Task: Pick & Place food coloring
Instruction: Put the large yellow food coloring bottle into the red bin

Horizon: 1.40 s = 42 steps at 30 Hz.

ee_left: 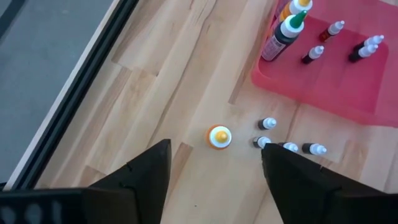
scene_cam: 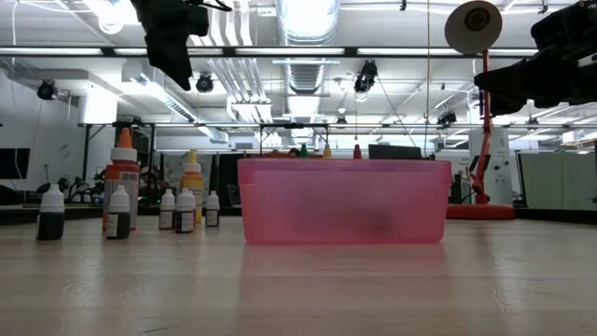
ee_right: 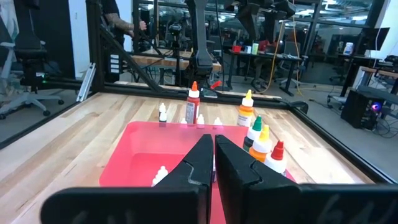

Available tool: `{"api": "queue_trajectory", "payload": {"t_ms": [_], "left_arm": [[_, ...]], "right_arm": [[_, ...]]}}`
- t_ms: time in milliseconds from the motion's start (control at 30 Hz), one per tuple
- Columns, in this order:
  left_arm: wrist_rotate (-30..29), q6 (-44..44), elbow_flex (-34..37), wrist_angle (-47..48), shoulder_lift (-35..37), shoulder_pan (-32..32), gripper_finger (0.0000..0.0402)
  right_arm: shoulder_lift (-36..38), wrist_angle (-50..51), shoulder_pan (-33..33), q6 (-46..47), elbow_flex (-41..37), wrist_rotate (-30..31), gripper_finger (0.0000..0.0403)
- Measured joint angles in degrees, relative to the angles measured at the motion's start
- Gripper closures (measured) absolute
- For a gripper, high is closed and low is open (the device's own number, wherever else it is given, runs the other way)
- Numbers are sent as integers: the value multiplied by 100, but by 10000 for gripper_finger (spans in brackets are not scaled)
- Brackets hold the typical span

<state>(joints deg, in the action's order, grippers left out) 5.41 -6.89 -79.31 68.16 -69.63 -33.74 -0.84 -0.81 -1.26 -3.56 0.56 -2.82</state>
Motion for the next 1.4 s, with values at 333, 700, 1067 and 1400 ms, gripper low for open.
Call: {"api": "queue_trajectory", "payload": {"t_ms": [333, 700, 1067, 1400], "left_arm": [[121, -51, 457, -50, -100, 2, 179], [718, -406, 1096, -272, -379, 9, 180], [719, -1004, 1364, -1125, -549, 28, 180], [752, -1146, 1390, -1182, -922, 133, 180]], "right_arm": [[0, 1, 0, -6, 0, -1, 394], [0, -1, 2, 5, 0, -1, 394], [0, -1, 0, -3, 0, 1, 394], [0, 0, 1, -7, 0, -1, 394]]}}
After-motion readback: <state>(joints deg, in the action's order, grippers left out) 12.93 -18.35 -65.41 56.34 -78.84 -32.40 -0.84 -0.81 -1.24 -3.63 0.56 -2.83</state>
